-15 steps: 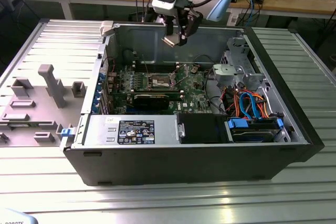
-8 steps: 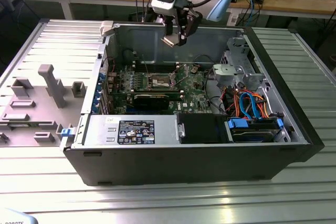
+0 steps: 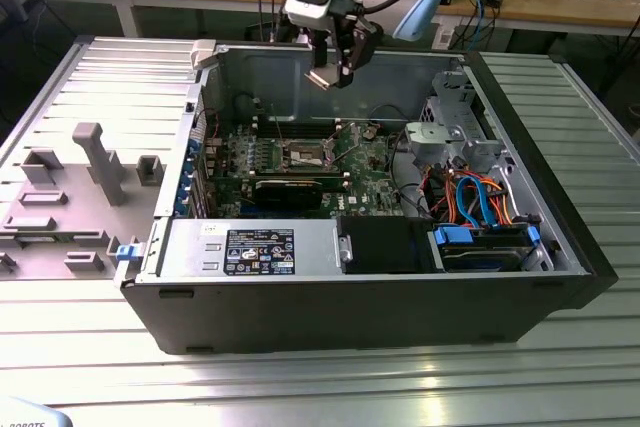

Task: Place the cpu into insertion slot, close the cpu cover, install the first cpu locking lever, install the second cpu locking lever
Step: 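Place the cpu into insertion slot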

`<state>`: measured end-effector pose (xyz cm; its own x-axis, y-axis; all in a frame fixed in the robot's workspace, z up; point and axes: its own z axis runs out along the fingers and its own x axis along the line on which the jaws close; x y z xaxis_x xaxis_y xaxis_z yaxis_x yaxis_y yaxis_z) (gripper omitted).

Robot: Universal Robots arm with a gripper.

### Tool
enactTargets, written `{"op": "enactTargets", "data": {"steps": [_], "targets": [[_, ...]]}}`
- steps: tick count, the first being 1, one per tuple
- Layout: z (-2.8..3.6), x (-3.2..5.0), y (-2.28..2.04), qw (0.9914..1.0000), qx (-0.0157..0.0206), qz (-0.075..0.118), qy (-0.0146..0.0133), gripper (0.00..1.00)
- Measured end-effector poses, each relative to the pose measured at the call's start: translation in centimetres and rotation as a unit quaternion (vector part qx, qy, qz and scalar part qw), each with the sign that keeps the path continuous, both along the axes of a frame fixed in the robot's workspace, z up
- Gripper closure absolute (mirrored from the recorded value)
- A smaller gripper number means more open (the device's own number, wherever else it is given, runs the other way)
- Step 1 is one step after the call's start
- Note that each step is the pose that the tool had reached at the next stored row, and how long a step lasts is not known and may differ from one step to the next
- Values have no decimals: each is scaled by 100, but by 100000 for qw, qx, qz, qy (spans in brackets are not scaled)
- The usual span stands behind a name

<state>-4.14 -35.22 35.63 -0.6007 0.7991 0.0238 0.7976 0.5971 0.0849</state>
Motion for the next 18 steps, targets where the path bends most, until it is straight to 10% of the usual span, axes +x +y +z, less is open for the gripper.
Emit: {"op": "enactTargets", "data": {"steps": [8, 12, 18], "targets": [[-128, -50, 5, 99895, -204, -4553, 417, 46], [-160, -51, 5, 99657, -189, -8256, 453, 46], [-165, -57, 5, 99601, -187, -8913, 453, 46]]}}
